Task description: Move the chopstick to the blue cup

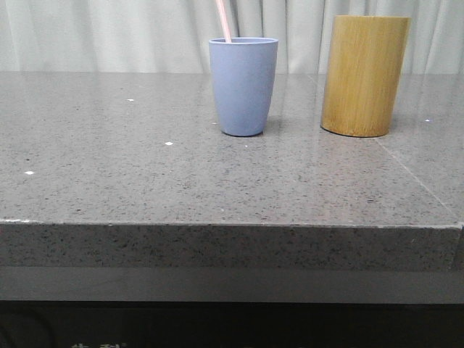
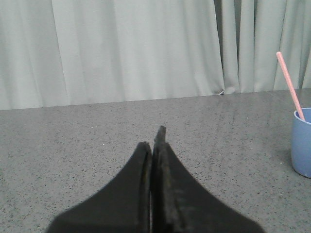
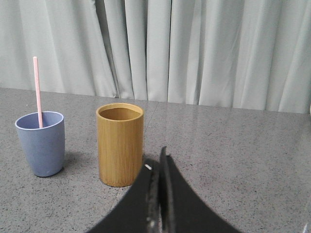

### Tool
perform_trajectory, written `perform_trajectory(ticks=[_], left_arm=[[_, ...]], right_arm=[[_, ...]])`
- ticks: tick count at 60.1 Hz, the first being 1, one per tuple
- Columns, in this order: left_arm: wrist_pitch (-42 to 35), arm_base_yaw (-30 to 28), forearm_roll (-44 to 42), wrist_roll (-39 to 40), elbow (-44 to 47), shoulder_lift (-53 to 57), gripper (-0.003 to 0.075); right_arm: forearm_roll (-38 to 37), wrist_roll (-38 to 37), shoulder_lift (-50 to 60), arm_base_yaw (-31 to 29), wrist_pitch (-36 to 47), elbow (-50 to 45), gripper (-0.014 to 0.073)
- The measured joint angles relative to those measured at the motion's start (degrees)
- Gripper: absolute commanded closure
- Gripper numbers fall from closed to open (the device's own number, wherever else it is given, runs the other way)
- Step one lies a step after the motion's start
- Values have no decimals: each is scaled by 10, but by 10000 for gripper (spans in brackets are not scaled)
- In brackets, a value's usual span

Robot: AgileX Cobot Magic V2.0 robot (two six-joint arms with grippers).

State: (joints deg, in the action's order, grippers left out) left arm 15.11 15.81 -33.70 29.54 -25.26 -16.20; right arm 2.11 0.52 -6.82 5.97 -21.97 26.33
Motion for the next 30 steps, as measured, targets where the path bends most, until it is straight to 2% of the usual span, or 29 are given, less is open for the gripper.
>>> perform_trajectory(ticks=[6,17,22,30], left_arm=[[0,0,48,-36,1,0,739],[0,-13,279,-274,3,6,739],[0,-22,315,-312,4,8,739],[-6,-55,329,-324,35,47,739]], right_arm=[[0,0,0,0,0,0,661],[0,0,0,-1,0,0,661],[0,0,0,-1,0,0,661],[0,0,0,-1,0,0,661]])
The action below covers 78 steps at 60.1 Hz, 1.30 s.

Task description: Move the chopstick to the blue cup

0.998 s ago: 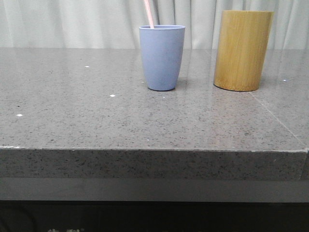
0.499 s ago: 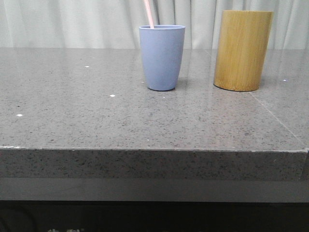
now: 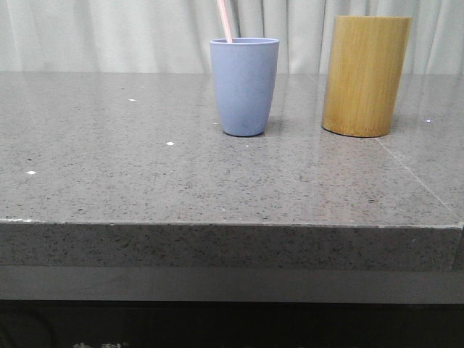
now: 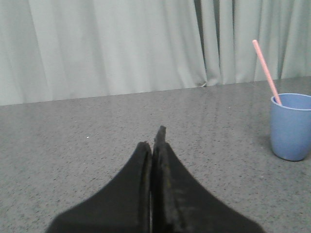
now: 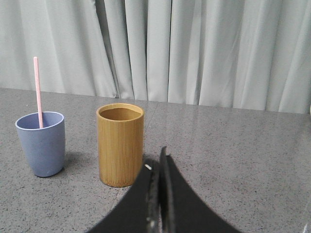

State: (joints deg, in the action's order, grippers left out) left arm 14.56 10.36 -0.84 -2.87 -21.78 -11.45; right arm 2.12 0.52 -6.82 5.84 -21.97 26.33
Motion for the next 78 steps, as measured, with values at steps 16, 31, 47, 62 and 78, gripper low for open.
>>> perform_trajectory(ticks=[16,31,47,62,78], left_arm=[[0,-103,2,32,112,112,739],[-3,-123,2,38,206,117,739],[-18,-123,3,38,219,117,739],[-33,-123,3,38,219,117,739],[-33,-123,3,38,219,117,739]], right_arm=[[0,0,0,0,0,0,661],[0,0,0,0,0,0,661],[0,0,0,0,0,0,661],[0,0,0,0,0,0,661],[0,0,0,0,0,0,661]])
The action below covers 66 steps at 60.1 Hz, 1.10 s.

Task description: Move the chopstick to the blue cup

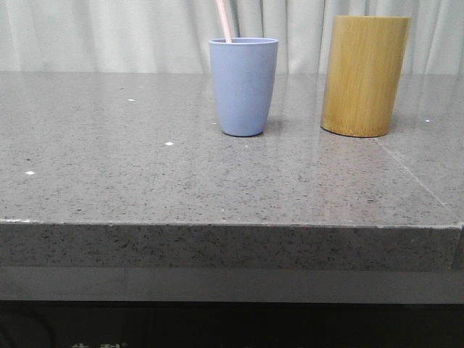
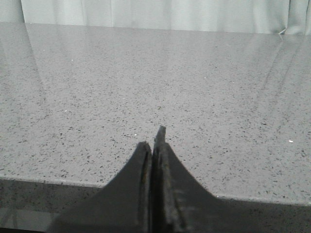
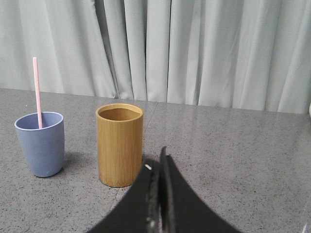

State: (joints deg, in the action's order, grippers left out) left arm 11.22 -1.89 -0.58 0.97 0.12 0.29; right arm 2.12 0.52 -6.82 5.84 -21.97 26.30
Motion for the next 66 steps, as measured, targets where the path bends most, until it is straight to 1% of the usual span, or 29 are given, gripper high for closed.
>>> perform_trajectory(ticks=[27,32,38,48,53,58,66], left_arm=[[0,0,0,0,0,0,739],[0,0,0,0,0,0,739],[0,0,0,0,0,0,739],[0,0,0,0,0,0,739],[0,0,0,0,0,0,739],[0,0,0,0,0,0,739],[0,0,0,0,0,0,739]], right_arm=[[0,0,0,0,0,0,661],[-1,0,1,0,11,-11,661],[-1,0,1,0,47,-55,661],[1,0,1,-6,117,-181,661],[21,0,1,-18,135,-248,661],[39,0,1,-27,135,-276,661],[46,0,1,-38,132,-279,661]])
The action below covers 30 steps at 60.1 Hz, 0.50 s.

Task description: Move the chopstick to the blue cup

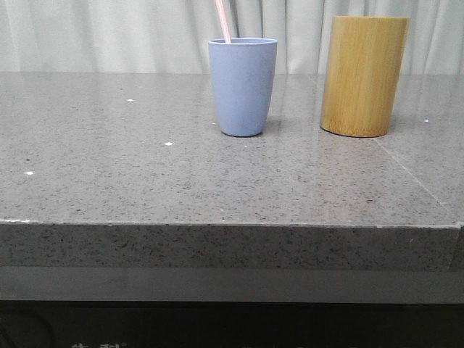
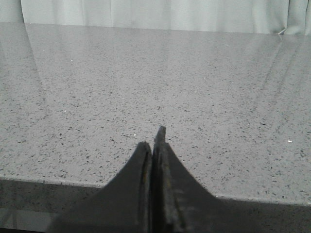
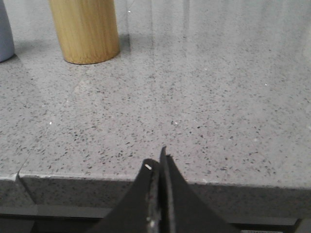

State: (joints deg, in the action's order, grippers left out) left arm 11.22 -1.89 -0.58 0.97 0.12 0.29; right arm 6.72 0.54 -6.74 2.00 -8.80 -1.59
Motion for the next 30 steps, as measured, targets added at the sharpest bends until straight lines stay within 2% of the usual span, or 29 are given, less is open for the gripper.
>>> perform_trajectory(ticks=[30], left_arm=[[0,0,0,0,0,0,739]], right_arm=[[1,0,73,-15,-16,0,661]])
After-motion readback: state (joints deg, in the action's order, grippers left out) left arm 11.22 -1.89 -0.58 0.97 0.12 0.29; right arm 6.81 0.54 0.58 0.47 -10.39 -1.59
